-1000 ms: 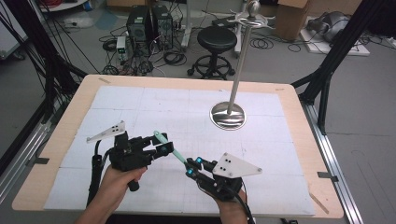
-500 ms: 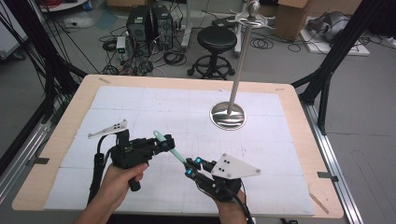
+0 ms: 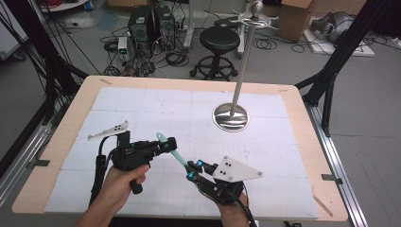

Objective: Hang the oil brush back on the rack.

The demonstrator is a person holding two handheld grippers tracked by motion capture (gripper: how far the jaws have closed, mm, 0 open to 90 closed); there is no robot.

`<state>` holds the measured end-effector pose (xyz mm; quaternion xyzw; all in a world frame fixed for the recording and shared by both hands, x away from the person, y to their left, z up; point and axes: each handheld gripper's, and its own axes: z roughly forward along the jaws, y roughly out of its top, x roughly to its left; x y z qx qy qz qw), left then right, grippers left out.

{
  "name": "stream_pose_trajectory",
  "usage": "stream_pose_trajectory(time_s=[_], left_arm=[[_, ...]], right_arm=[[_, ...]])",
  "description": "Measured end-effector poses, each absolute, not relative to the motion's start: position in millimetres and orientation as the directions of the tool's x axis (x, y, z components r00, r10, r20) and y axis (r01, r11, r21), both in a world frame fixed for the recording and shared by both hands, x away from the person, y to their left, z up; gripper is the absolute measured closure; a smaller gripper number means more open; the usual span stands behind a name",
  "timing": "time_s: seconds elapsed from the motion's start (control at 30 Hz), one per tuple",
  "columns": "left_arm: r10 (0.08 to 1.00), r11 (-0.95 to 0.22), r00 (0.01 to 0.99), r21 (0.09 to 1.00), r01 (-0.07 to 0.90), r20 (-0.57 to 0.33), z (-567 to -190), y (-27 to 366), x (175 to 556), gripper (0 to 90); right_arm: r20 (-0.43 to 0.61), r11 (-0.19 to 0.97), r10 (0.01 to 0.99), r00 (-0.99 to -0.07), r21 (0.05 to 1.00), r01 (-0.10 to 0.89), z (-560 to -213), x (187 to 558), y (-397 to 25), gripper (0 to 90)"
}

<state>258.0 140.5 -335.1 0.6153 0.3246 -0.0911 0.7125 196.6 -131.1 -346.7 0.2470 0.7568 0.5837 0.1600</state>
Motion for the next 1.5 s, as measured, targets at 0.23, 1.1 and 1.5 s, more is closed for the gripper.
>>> stream_pose_trajectory(time_s=[0.23,1.1,1.5], left_arm=[[0.260,0.186,0.818,0.857,0.480,-0.514,-329.2,140.1,255.3,82.1],[0.034,-0.048,0.965,0.964,0.262,-0.261,-297.9,141.4,241.5,82.5],[-0.028,-0.070,0.973,0.971,0.229,-0.231,-296.8,131.2,238.3,82.5]], right_arm=[[0.055,0.189,0.541,-0.839,0.964,0.185,-348.8,196.9,-130.6,80.0],[0.225,0.170,0.132,-0.965,0.954,0.246,-345.8,217.8,-146.9,55.0],[0.241,0.183,0.044,-0.970,0.952,0.245,-346.1,218.4,-129.4,78.2]])
